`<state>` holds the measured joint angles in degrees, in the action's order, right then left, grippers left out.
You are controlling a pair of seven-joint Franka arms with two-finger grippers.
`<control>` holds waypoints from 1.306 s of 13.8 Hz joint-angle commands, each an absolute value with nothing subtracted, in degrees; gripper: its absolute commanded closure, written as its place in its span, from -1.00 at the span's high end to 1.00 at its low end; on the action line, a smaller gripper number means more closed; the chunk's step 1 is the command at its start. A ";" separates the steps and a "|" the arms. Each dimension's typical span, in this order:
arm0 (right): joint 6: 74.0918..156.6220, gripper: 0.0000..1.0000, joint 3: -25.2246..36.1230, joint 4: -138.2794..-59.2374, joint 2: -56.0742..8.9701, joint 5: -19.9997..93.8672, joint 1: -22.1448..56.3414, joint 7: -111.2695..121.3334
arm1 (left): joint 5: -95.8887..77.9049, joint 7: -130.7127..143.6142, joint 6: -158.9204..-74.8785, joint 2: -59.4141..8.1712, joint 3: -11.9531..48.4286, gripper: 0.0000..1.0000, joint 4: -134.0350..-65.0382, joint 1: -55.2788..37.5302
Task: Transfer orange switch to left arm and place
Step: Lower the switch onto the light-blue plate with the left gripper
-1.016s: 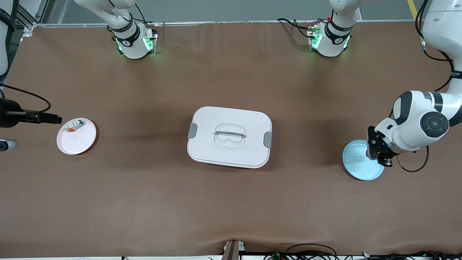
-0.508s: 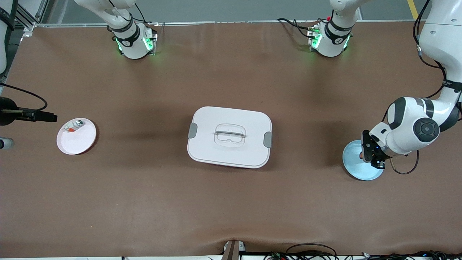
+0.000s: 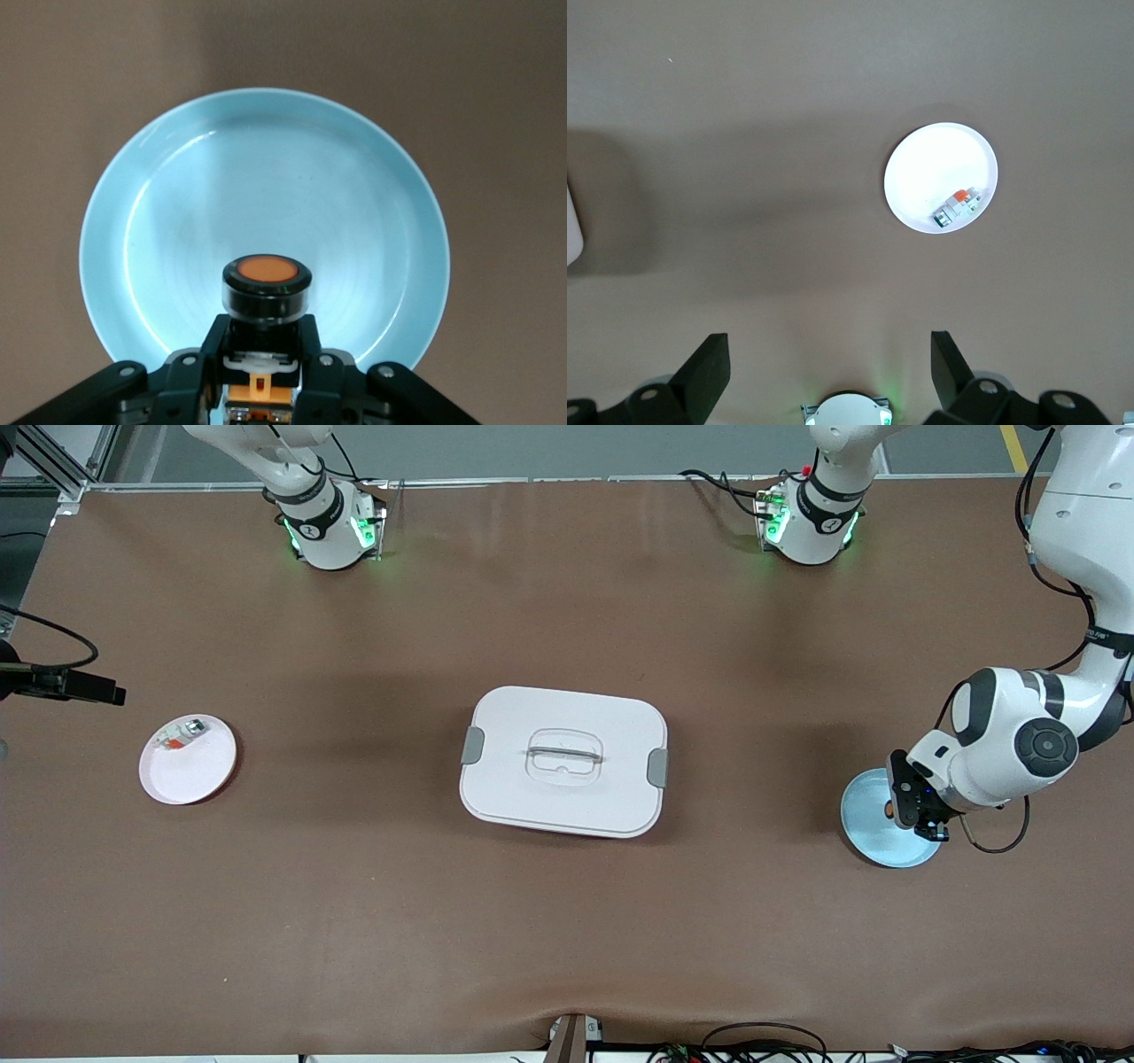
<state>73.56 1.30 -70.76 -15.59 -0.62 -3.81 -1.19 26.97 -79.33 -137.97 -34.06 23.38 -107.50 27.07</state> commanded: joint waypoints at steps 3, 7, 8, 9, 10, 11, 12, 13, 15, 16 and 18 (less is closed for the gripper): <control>73.21 1.00 1.49 -71.28 -14.77 1.50 -4.22 -1.05 | 31.20 -75.15 -140.36 -36.39 23.47 -0.48 -106.61 27.42; 72.07 1.00 1.41 -71.28 -13.89 0.88 -4.39 -1.14 | 31.29 -72.69 -140.36 -36.91 23.47 0.77 -106.61 27.42; 72.42 1.00 1.32 -71.28 -13.89 0.70 -4.39 -1.14 | 31.38 -73.03 -140.36 -37.00 23.55 1.00 -106.70 27.68; 72.77 1.00 1.41 -71.28 -13.89 0.53 -4.31 -1.14 | 31.29 -72.95 -140.36 -36.57 23.55 1.00 -106.70 27.69; 74.69 1.00 1.32 -71.28 -13.89 0.79 -4.31 -1.14 | 31.29 -72.86 -140.36 -36.04 23.55 1.00 -106.70 27.60; 75.32 1.00 1.23 -71.28 -13.89 0.53 -4.13 -1.14 | 30.85 -72.86 -140.27 -34.99 23.64 1.00 -106.70 27.68; 75.15 1.00 1.23 -71.19 -13.89 0.61 -4.13 -1.23 | 30.24 -72.86 -140.10 -33.85 23.73 1.00 -106.61 27.69; 74.89 1.00 1.23 -71.19 -13.80 1.05 -4.13 -1.23 | 29.28 -72.60 -139.75 -32.18 24.08 1.00 -106.61 28.21; 75.06 1.00 1.23 -71.37 -11.53 1.49 -4.22 -1.32 | 24.20 -72.42 -138.17 -29.02 24.17 1.00 -106.61 28.39; 74.88 1.00 1.23 -71.54 -11.17 1.58 -4.22 -1.32 | 21.12 -72.33 -136.77 -27.35 24.17 1.00 -106.26 28.30; 74.88 1.00 1.14 -71.81 -10.81 1.58 -4.13 -2.01 | 16.54 -71.11 -132.39 -25.41 24.26 1.00 -103.81 28.21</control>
<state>74.94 1.45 -70.60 -12.53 0.90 -3.92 -1.24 20.04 -72.49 -136.53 -28.61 23.62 -104.57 27.71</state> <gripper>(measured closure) 0.000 0.000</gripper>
